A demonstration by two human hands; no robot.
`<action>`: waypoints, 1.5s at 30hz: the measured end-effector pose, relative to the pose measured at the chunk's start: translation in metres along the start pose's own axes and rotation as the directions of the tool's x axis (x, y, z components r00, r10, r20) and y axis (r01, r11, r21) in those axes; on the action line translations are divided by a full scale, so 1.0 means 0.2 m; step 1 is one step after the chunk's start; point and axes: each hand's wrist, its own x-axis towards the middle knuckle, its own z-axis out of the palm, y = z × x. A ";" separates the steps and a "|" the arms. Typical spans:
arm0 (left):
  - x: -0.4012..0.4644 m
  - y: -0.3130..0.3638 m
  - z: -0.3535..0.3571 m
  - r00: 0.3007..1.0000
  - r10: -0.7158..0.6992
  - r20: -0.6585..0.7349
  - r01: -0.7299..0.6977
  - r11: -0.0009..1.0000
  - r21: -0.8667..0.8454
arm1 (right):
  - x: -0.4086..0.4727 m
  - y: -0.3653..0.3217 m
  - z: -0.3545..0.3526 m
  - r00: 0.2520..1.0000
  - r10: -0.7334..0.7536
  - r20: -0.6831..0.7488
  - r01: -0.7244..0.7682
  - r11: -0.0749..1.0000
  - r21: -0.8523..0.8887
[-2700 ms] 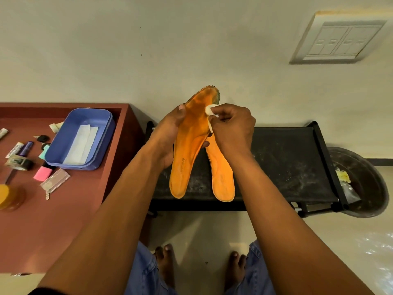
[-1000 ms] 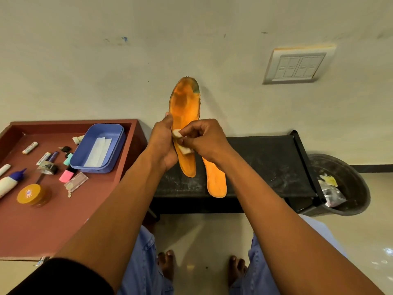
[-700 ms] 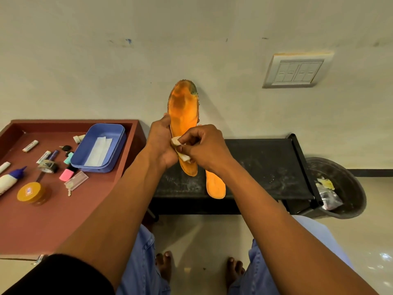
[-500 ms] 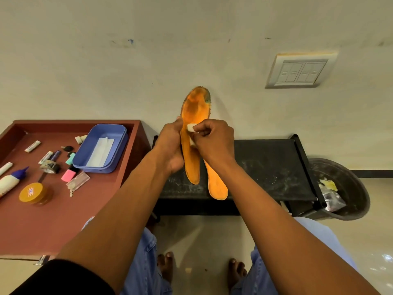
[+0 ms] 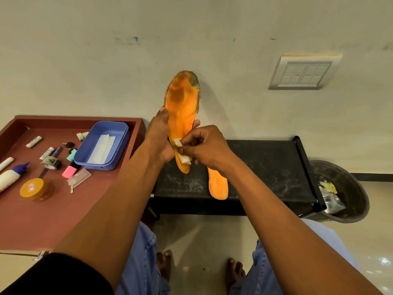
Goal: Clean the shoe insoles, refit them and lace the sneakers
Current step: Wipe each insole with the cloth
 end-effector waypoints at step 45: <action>0.06 0.02 -0.09 0.996 0.009 -0.084 -0.033 0.957 -0.290 | -0.03 -0.03 -0.05 0.975 0.131 0.179 -0.141 0.989 0.044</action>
